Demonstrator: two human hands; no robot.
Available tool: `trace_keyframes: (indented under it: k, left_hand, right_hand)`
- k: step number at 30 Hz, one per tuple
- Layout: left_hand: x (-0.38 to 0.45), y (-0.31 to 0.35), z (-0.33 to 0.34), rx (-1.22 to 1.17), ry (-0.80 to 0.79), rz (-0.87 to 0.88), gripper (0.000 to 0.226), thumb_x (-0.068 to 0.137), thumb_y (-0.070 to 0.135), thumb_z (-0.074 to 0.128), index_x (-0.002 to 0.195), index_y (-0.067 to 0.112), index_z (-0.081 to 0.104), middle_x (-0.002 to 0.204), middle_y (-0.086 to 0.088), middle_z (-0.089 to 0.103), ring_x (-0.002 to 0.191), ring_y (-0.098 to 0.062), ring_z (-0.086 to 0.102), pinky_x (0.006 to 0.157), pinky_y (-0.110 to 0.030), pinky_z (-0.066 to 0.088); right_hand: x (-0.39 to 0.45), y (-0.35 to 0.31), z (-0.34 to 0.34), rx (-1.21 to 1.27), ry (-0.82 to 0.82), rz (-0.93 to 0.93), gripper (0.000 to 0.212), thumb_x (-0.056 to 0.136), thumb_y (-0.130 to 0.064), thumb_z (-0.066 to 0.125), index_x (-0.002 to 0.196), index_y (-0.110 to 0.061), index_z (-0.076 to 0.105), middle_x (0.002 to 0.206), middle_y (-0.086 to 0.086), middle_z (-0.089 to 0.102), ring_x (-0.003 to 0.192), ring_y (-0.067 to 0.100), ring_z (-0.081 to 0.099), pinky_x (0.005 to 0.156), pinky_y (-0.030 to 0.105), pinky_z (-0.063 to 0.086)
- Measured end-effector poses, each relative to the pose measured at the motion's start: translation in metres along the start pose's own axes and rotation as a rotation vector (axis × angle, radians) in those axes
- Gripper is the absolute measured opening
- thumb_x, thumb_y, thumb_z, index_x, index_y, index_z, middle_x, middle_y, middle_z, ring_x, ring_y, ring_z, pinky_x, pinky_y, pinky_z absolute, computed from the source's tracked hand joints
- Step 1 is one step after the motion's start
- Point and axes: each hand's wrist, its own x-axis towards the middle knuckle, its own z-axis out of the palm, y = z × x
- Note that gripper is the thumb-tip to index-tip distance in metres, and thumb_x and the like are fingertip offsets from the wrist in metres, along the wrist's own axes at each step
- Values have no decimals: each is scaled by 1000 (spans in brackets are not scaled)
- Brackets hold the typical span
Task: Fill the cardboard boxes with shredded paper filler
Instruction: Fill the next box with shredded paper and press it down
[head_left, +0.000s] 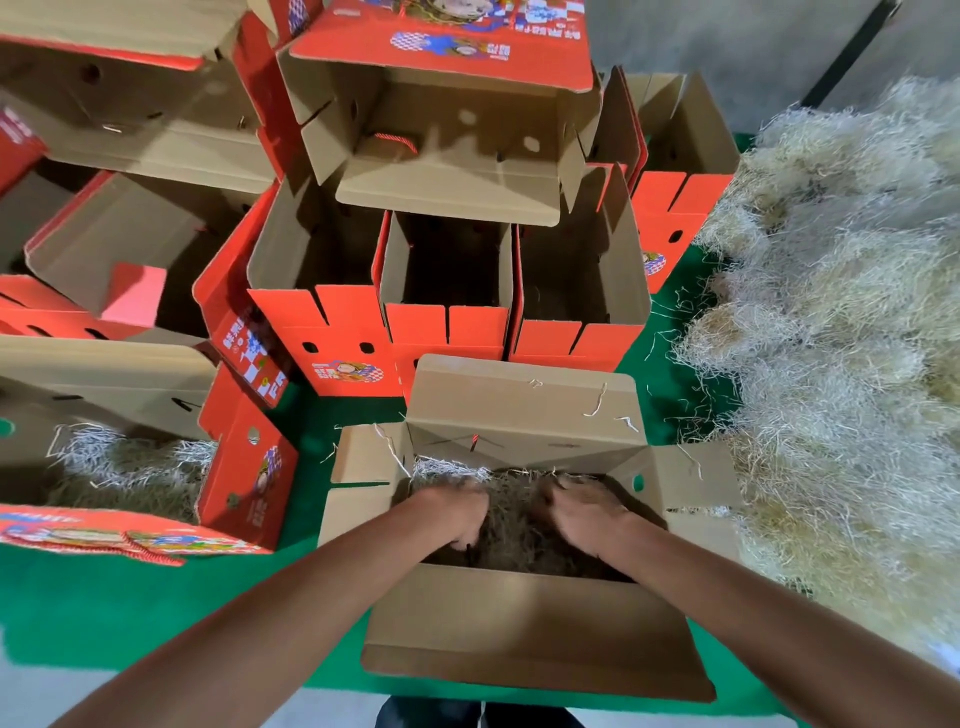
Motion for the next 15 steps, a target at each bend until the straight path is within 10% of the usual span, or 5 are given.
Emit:
trace_keyframes:
  k: [3,10,15]
  left_hand:
    - [-3,3,2,17,-50,-117,85,90,-1,60,156,-2,6,161,-22,8,148,-42,17,116,-47,31]
    - [-9,-4,-8,-42,316,16,37,90,2,60,127,6,57,129,-14,59,120,-30,57,97,-37,45]
    - [-6,3,-4,31,55,33,30,85,2,67,115,0,66,128,-17,61,117,-33,59,99,-41,50]
  right_hand:
    - [-3,1,-3,-7,-121,156,42,96,-12,60,137,-7,57,147,13,46,135,34,46,108,44,40]
    - [-10,-5,-15,-73,36,107,25,94,-11,56,113,-15,71,118,8,70,107,28,68,81,37,53]
    - [-12,-6,-19,82,211,-145,23,97,-7,50,110,-8,69,116,15,65,113,34,57,93,41,48]
